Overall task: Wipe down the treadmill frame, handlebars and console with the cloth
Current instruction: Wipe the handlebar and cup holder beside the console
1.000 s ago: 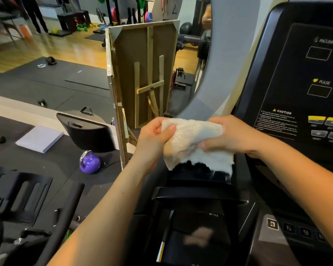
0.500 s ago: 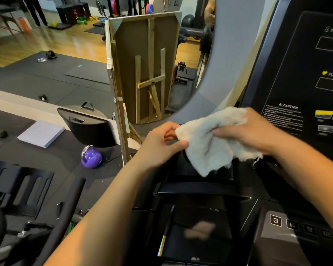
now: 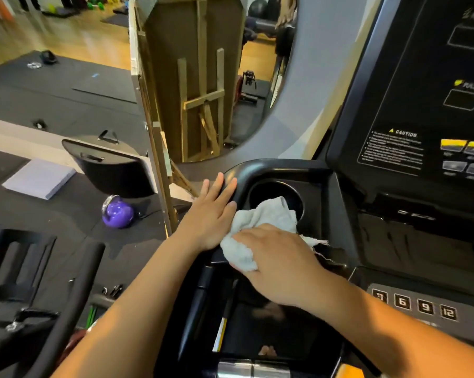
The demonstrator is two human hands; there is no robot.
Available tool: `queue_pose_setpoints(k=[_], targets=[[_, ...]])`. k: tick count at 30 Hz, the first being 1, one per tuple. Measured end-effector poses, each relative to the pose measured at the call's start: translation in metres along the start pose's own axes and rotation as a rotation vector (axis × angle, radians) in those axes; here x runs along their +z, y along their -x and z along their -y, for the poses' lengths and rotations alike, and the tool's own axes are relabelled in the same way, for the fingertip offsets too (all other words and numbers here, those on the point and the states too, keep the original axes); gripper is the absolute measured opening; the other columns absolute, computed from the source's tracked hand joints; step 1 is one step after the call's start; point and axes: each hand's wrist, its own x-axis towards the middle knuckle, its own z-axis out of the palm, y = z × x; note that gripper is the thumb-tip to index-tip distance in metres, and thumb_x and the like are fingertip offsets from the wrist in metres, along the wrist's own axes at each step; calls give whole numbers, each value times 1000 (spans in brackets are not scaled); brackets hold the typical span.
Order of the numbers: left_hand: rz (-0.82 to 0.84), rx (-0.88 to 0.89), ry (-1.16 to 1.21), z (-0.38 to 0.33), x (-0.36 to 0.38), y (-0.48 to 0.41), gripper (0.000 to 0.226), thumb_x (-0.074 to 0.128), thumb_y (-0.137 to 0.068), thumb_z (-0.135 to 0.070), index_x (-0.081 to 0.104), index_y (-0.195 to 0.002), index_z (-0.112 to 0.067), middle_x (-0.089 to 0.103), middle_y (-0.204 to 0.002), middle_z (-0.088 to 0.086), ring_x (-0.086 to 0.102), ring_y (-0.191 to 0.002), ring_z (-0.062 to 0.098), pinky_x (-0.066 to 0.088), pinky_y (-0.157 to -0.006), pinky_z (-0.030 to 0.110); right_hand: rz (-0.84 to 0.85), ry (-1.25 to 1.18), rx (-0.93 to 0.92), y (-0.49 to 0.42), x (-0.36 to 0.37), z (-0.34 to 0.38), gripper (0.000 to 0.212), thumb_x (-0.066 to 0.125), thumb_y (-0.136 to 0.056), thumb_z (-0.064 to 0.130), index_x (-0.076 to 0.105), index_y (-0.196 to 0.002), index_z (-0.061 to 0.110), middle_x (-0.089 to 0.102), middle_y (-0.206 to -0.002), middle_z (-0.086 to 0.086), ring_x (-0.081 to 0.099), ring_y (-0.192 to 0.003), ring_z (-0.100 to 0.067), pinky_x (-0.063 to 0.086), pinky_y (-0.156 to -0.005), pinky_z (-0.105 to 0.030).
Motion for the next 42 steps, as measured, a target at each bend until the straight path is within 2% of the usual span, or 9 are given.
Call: queue_pose_setpoints(k=[3, 6, 9, 14, 19, 24, 31, 38, 42], targets=[[-14, 47, -97, -2, -3, -1, 55, 20, -106, -38, 5, -158, -25, -7, -166, -4, -17, -150, 24, 3, -122, 53, 47, -10, -12, 6, -27, 6, 36, 50, -93, 45, 54, -125, 29, 60, -120, 11, 54, -111, -14, 36, -82, -27], [-25, 131, -100, -5, -4, 12, 54, 24, -107, -35, 8, -158, -25, -5, -165, -6, -15, -151, 20, 2, -124, 47, 168, 73, 33, 20, -59, -24, 22, 37, -94, 55, 48, -95, 36, 58, -95, 10, 56, -92, -15, 35, -68, -24], [-29, 112, -31, -4, -4, 16, 53, 27, -108, -32, 9, -158, -27, -4, -165, -10, -15, -151, 14, 0, -124, 40, 337, 27, 88, 17, -68, -35, 29, 45, -89, 62, 47, -95, 33, 51, -83, 10, 50, -91, -15, 43, -75, -28], [-35, 127, 41, -1, -3, 11, 53, 29, -106, -33, 13, -156, -30, 0, -165, -10, -12, -151, 12, 2, -124, 42, 344, 8, -105, -4, -56, -29, 25, 57, -89, 42, 36, -79, 34, 46, -79, 16, 46, -89, -9, 35, -79, -29], [-40, 112, 76, 0, -2, 10, 55, 27, -103, -35, 16, -156, -32, 1, -164, -14, -12, -150, 8, 3, -124, 42, 171, -330, 12, 7, -50, -32, 13, 64, -85, 33, 66, -88, 20, 65, -89, 10, 58, -89, -7, 45, -79, -20], [-35, 103, 79, 0, -3, 11, 58, 24, -99, -41, 16, -156, -33, 1, -164, -16, -12, -150, 7, 3, -124, 41, 258, -494, 130, 30, -74, -31, 34, 67, -86, 40, 61, -119, 42, 62, -108, 24, 57, -98, 11, 44, -78, -6], [-41, 102, 86, 0, -3, 12, 53, 29, -105, -34, 16, -156, -35, 1, -164, -19, -12, -150, 4, 2, -124, 38, 474, -620, 234, 3, -79, -47, 45, 61, -73, 67, 61, -114, 49, 67, -110, 19, 62, -106, 1, 49, -96, -29], [-50, 90, 102, 2, -2, 10, 59, 26, -96, -43, 17, -154, -39, 1, -162, -24, -11, -149, 0, 7, -118, 30, 483, -499, 163, -8, -79, -47, 22, 76, -79, 31, 68, -98, 38, 71, -92, 15, 66, -86, -2, 54, -78, -30], [-49, 89, 115, 3, -2, 10, 60, 26, -95, -44, 18, -154, -40, 2, -162, -25, -12, -148, -2, 6, -117, 27, 459, -652, 301, -17, -79, -43, 23, 60, -82, 60, 70, -91, 40, 73, -91, 15, 67, -90, -2, 51, -89, -32]])
